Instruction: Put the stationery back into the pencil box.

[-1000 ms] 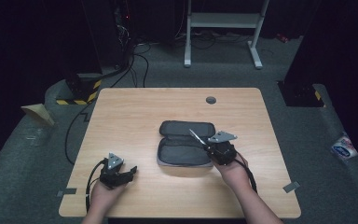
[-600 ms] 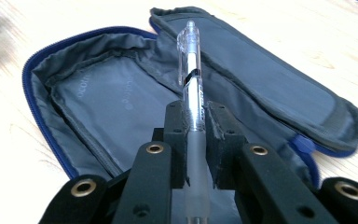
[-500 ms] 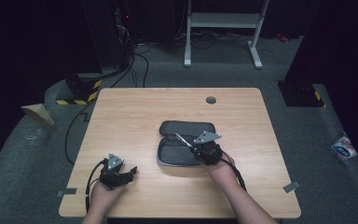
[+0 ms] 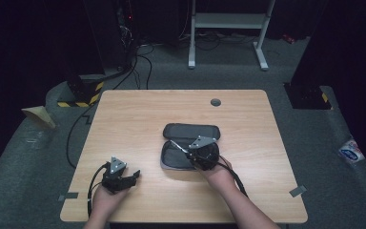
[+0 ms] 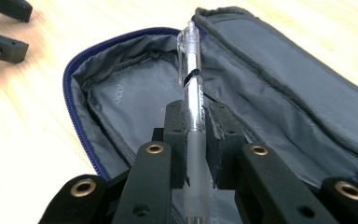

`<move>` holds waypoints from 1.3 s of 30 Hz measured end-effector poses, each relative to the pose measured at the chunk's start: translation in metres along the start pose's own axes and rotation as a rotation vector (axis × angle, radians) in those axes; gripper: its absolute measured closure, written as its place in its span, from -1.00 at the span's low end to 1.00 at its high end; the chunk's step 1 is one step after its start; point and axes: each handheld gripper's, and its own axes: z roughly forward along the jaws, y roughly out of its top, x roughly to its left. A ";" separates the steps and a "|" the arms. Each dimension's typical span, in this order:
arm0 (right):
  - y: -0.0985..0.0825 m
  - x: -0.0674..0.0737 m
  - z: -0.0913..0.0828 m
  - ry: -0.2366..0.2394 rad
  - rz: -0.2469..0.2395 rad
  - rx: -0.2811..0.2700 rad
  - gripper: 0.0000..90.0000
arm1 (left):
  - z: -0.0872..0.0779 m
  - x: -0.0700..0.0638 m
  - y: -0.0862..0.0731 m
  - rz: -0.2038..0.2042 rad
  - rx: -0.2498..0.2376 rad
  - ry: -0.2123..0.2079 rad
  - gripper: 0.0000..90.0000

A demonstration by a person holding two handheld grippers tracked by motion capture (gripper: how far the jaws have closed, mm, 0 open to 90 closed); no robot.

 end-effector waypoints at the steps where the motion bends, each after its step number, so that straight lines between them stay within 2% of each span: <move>1: 0.000 0.001 0.001 0.001 -0.001 0.003 0.75 | 0.000 0.000 0.000 0.000 0.000 0.000 -0.26; 15: -0.002 0.000 0.008 0.021 -0.010 0.042 0.75 | 0.000 0.000 0.000 0.000 0.000 -0.001 -0.26; 17: -0.002 0.001 0.008 0.006 -0.015 0.037 0.72 | 0.000 0.000 0.000 0.000 0.000 -0.001 -0.26; 19: -0.002 -0.001 0.007 -0.016 -0.001 0.023 0.59 | 0.000 0.000 0.000 0.000 0.000 -0.002 -0.26; 21: -0.002 -0.003 0.006 -0.010 0.015 0.020 0.61 | 0.000 0.000 0.000 0.001 -0.001 -0.002 -0.26; 24: -0.002 -0.005 0.005 -0.033 0.013 0.025 0.60 | 0.000 0.000 0.000 0.000 0.000 -0.002 -0.26; 33: -0.006 -0.011 -0.003 -0.041 0.032 0.015 0.57 | 0.000 0.000 0.000 0.001 -0.001 -0.002 -0.26; 39: -0.011 -0.013 -0.009 -0.052 0.040 -0.009 0.50 | 0.000 0.000 0.000 -0.003 -0.003 -0.002 -0.26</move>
